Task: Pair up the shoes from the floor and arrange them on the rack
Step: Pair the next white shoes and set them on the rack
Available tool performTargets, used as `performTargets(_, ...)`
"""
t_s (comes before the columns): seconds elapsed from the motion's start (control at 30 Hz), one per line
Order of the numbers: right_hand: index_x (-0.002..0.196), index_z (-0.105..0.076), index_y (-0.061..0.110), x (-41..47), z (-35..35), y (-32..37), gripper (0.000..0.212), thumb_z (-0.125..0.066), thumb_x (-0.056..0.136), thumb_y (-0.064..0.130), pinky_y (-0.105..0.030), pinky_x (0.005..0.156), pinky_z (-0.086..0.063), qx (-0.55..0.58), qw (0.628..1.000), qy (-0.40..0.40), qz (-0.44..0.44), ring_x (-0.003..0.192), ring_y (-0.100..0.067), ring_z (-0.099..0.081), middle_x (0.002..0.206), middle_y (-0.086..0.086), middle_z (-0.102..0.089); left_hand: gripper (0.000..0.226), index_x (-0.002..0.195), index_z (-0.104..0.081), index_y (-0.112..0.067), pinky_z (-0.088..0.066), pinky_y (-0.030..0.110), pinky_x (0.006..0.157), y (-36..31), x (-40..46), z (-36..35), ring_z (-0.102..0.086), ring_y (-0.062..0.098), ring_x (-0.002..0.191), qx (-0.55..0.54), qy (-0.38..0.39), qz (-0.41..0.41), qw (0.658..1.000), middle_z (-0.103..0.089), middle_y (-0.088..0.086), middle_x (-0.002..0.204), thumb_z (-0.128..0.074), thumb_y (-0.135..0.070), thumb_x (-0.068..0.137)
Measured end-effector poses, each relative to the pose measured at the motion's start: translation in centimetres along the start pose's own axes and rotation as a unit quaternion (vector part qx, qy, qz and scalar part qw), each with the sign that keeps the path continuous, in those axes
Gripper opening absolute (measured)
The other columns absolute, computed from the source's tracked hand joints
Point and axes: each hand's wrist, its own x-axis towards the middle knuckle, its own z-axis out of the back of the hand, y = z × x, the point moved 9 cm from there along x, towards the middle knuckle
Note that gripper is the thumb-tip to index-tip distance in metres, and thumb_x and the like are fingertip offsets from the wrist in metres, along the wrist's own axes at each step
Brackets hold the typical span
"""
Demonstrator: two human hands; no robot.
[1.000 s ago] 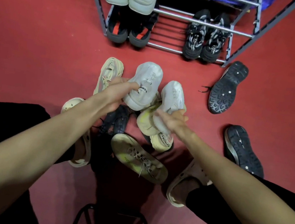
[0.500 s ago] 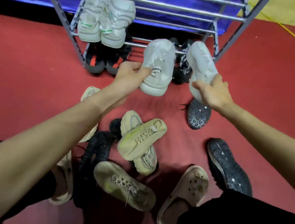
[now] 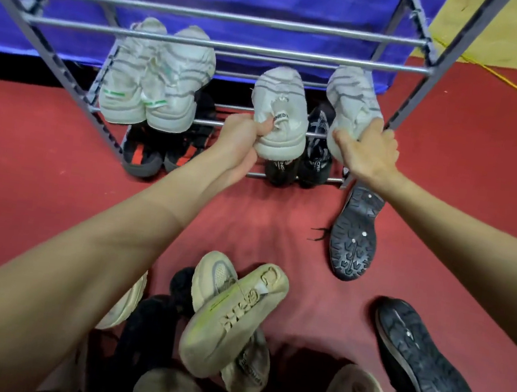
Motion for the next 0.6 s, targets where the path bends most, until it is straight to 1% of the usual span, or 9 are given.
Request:
performTargets(0.03,0.136,-0.035,0.001,0.6,-0.4,0.3,0.072,-0.05,0.088,0.051,-0.046,0.105,-0.033,-0.008,1.0,-0.005,0.01,0.126,-0.044,-0.041,0.136,-0.028,-0.043,0.02,0.109,-0.059,0.01,-0.048,0.047,0.102,-0.1,0.7,0.0,-0.064,0.024,0.085,-0.002,-0.002,-0.002,1.0,-0.065,0.015,0.092,-0.046,0.006,0.094)
performTargets(0.07,0.136,-0.034,0.0,1.2,-0.7,0.6,0.072,-0.05,0.088,0.051,-0.046,0.105,-0.033,-0.017,1.0,-0.01,0.02,0.127,-0.044,-0.041,0.136,-0.029,-0.043,0.019,0.106,-0.06,0.01,-0.047,0.046,0.103,-0.1,1.4,0.0,-0.065,0.024,0.086,-0.003,-0.005,-0.005,1.0,-0.066,0.014,0.092,-0.047,0.006,0.094)
performTargets(0.13,0.136,-0.035,-0.001,2.2,-1.3,1.2,0.071,-0.049,0.089,0.051,-0.046,0.105,-0.033,-0.029,0.999,-0.021,0.039,0.127,-0.043,-0.041,0.135,-0.029,-0.044,0.013,0.093,-0.061,0.005,-0.046,0.048,0.104,-0.2,2.6,-0.1,-0.064,0.028,0.092,0.002,-0.005,-0.007,1.0,-0.065,0.015,0.092,-0.048,0.007,0.093)
performTargets(0.17,0.135,-0.036,-0.001,2.8,-1.5,1.5,0.071,-0.048,0.089,0.051,-0.046,0.105,-0.033,-0.031,0.998,-0.028,0.046,0.127,-0.042,-0.042,0.135,-0.029,-0.044,0.013,0.089,-0.06,0.003,-0.046,0.049,0.104,-0.1,3.1,-0.2,-0.063,0.03,0.096,0.004,-0.004,-0.006,1.0,-0.065,0.015,0.092,-0.049,0.007,0.092)
performTargets(0.27,0.132,-0.039,-0.003,4.6,-2.3,2.1,0.07,-0.045,0.091,0.052,-0.046,0.104,-0.034,-0.034,0.997,-0.045,0.046,0.125,-0.043,-0.043,0.134,-0.03,-0.046,0.012,0.088,-0.06,0.001,-0.048,0.048,0.103,-0.1,4.1,-0.5,-0.063,0.029,0.097,0.01,0.002,-0.015,1.0,-0.065,0.015,0.093,-0.049,0.006,0.093)
performTargets(0.33,0.131,-0.04,-0.004,5.7,-3.0,2.0,0.069,-0.045,0.09,0.051,-0.046,0.104,-0.034,-0.035,0.998,-0.044,0.037,0.125,-0.044,-0.043,0.134,-0.031,-0.045,0.012,0.093,-0.06,0.002,-0.048,0.047,0.103,0.1,4.6,-0.4,-0.063,0.028,0.094,0.01,0.006,-0.02,1.0,-0.065,0.015,0.095,-0.049,0.005,0.093)
performTargets(0.43,0.13,-0.04,-0.003,6.9,-4.0,1.1,0.07,-0.049,0.088,0.052,-0.045,0.106,-0.032,-0.054,0.998,-0.016,0.029,0.127,-0.043,-0.041,0.135,-0.031,-0.043,0.02,0.11,-0.057,0.005,-0.048,0.046,0.103,0.3,5.1,-0.3,-0.062,0.029,0.1,0.022,0.012,-0.026,0.999,-0.064,0.018,0.103,-0.047,0.006,0.093)
performTargets(0.53,0.132,-0.038,-0.002,7.6,-4.2,0.4,0.078,-0.05,0.085,0.059,-0.045,0.106,-0.033,-0.058,0.998,0.007,0.028,0.128,-0.042,-0.041,0.135,-0.03,-0.043,0.026,0.116,-0.055,0.005,-0.048,0.045,0.104,0.1,5.6,-0.5,-0.062,0.029,0.102,0.035,0.014,-0.033,0.999,-0.064,0.017,0.105,-0.046,0.008,0.092)
performTargets(0.6,0.136,-0.035,0.0,7.6,-4.2,0.2,0.084,-0.051,0.083,0.063,-0.045,0.107,-0.033,-0.049,0.998,0.022,0.031,0.129,-0.042,-0.04,0.137,-0.029,-0.041,0.03,0.121,-0.054,0.006,-0.048,0.044,0.104,0.1,6.1,-0.9,-0.062,0.03,0.105,0.031,0.013,-0.034,0.999,-0.064,0.019,0.112,-0.046,0.009,0.092)
